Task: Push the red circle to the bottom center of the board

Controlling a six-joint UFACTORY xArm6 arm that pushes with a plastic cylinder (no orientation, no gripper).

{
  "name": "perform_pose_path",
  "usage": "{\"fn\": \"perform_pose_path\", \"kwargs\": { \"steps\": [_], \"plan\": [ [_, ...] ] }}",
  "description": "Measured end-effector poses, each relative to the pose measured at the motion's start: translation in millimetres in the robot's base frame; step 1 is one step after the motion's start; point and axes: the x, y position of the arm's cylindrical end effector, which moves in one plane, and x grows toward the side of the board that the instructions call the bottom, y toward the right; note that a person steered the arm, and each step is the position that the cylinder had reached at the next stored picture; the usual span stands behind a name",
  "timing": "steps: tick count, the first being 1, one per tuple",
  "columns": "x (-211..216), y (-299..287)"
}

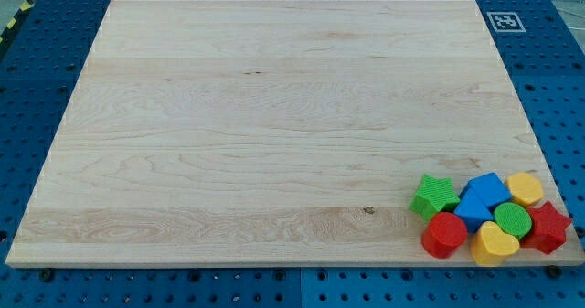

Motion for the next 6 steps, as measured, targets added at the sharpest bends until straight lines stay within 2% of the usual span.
{"fn": "perform_pose_path", "kwargs": {
  "steps": [1, 6],
  "plan": [
    [0.5, -28.6],
    [1.4, -68.9]
  ]
}}
